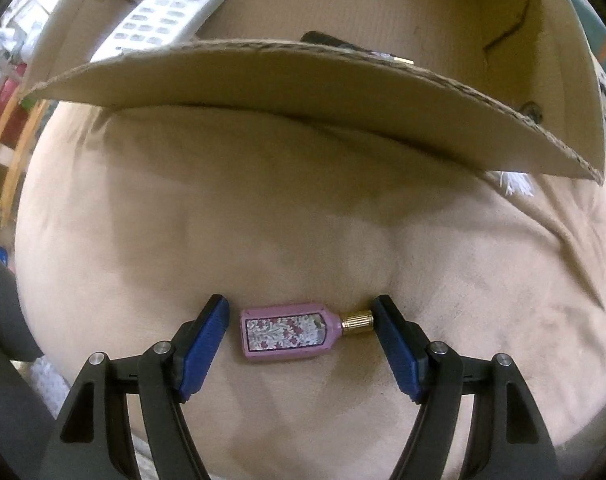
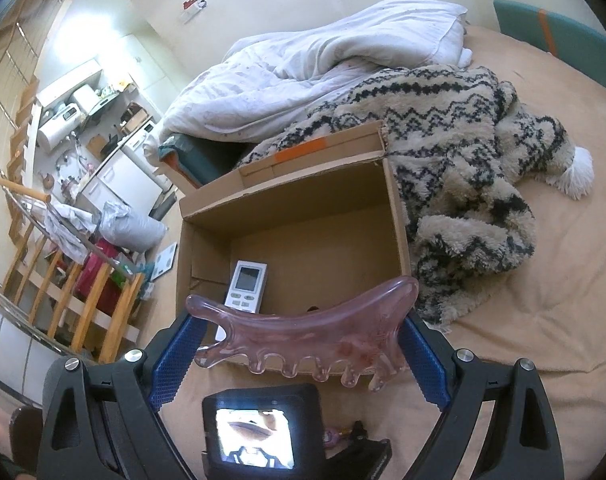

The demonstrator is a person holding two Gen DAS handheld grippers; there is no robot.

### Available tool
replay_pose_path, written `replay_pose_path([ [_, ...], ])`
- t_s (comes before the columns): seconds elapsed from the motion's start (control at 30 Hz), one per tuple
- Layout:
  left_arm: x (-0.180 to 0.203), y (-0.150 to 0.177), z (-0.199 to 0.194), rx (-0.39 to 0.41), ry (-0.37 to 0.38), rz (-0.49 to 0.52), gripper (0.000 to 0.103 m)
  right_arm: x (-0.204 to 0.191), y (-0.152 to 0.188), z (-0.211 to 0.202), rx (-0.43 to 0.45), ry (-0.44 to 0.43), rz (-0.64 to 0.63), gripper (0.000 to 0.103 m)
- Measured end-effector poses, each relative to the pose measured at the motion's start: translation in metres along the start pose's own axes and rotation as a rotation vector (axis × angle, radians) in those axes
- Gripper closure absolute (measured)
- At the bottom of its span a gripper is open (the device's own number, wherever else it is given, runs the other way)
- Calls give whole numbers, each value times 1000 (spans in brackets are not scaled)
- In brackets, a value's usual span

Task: Organize rigid objects
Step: 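Grasp the pink massager with the right gripper while the left grasps the pink perfume keychain, then lift the pink perfume keychain with the left gripper while the right holds the massager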

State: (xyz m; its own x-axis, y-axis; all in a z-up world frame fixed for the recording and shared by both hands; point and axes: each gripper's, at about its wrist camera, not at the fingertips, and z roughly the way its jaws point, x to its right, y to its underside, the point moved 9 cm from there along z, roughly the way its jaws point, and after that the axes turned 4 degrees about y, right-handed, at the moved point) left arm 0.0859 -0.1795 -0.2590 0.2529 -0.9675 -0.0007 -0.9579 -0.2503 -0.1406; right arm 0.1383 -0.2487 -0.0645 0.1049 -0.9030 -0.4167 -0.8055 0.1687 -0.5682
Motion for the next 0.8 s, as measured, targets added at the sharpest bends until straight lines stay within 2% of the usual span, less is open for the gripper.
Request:
replay_pose_path([
  [0.2, -5, -7, 5, 10, 32, 8, 33, 1, 2, 1, -6, 10, -2, 5],
  [0.3, -9, -12, -3, 14, 39, 21, 43, 1, 3, 4, -13, 19, -8, 5],
  [0.6, -10, -14, -10, 15, 44, 74, 44, 2, 5, 7, -22, 43, -20, 5],
  [0.8, -43, -27, -20, 23, 18, 50, 44, 2, 6, 8, -28, 52, -26, 5],
])
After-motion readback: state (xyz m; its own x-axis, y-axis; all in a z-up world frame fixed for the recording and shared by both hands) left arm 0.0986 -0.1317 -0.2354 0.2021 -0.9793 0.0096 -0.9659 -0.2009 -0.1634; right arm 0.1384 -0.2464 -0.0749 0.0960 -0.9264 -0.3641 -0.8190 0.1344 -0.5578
